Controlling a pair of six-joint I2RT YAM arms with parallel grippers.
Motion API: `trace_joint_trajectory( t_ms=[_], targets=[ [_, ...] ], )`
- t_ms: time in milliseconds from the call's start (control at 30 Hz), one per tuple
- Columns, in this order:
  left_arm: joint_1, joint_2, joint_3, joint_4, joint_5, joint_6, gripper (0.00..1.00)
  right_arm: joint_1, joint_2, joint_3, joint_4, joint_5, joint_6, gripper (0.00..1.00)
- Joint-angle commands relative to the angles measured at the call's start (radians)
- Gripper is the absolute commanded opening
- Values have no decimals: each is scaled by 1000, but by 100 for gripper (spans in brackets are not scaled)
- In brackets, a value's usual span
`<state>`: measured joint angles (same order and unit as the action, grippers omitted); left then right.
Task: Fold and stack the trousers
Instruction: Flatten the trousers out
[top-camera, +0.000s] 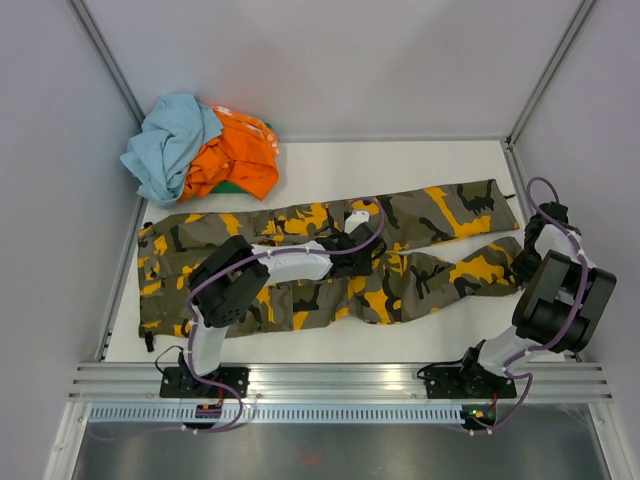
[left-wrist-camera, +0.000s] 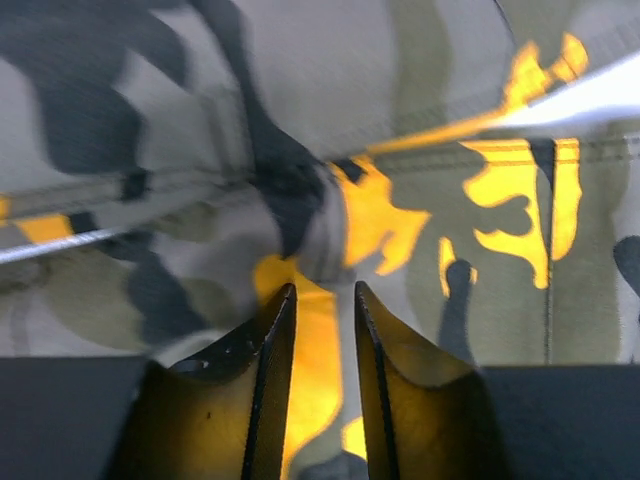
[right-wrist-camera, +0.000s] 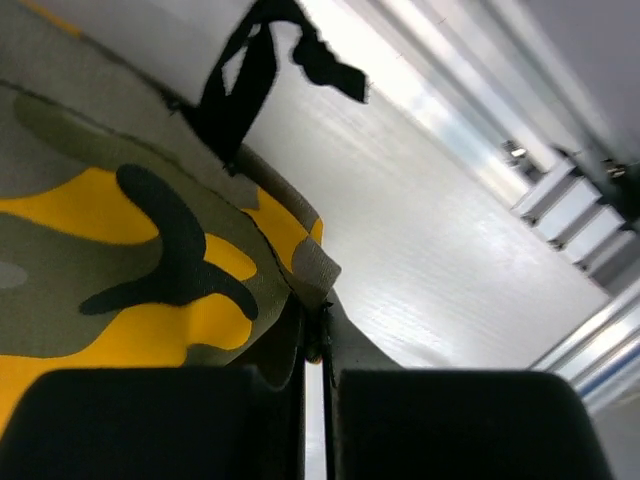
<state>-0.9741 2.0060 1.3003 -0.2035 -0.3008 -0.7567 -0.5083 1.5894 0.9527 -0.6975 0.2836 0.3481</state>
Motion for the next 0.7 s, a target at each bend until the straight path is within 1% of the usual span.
trace_joint_trajectory(
  t_ms=[0, 67, 133, 167, 200, 233, 267, 300, 333, 367, 400, 433, 500, 533, 600, 633, 667],
  targets=[
    [44, 2, -7, 4, 29, -67, 35, -22, -8, 66, -42, 175, -29, 0],
    [51, -7, -21, 19, 32, -55, 34, -48, -2, 64, -48, 163, -21, 0],
    [51, -33, -41, 47, 69, -26, 34, -65, -9, 72, -56, 96, 14, 1],
    [52, -45, -47, 88, 136, 15, 34, -64, -22, 81, -57, -3, 20, 9],
    [55, -70, -52, 102, 176, 32, 35, -64, -38, 84, -48, -58, 20, 16],
    [57, -85, -55, 110, 204, 48, 35, -58, -87, 89, -36, -96, 16, 20],
    [55, -101, -56, 111, 227, 63, 35, -53, -115, 107, -25, -113, 9, 30],
    [55, -139, -62, 111, 259, 78, 36, -44, -164, 145, -33, -144, 0, 44],
    [57, -159, -65, 107, 270, 85, 36, -35, -173, 146, -33, -156, 0, 44],
    [55, -180, -68, 96, 275, 89, 37, -20, -181, 190, -55, -170, 8, 63],
    [57, -202, -70, 69, 270, 94, 38, -3, -186, 202, -57, -196, 9, 72],
    [57, -246, -75, 46, 261, 103, 40, 39, -195, 216, -59, -237, 18, 76],
    [61, -294, -84, -23, 218, 103, 45, 88, -207, 235, -47, -257, 38, 78],
    [72, -346, -91, -43, 210, 100, 46, 149, -221, 233, -36, -258, 38, 77],
    [92, -406, -140, -72, 181, 82, 48, 204, -230, 210, 6, -264, 19, 69],
    [119, -465, -165, -103, 171, 45, 49, 250, -232, 195, 30, -264, 17, 65],
    [136, -495, -192, -114, 163, 24, 49, 269, -233, 155, 44, -262, 17, 61]
  ],
)
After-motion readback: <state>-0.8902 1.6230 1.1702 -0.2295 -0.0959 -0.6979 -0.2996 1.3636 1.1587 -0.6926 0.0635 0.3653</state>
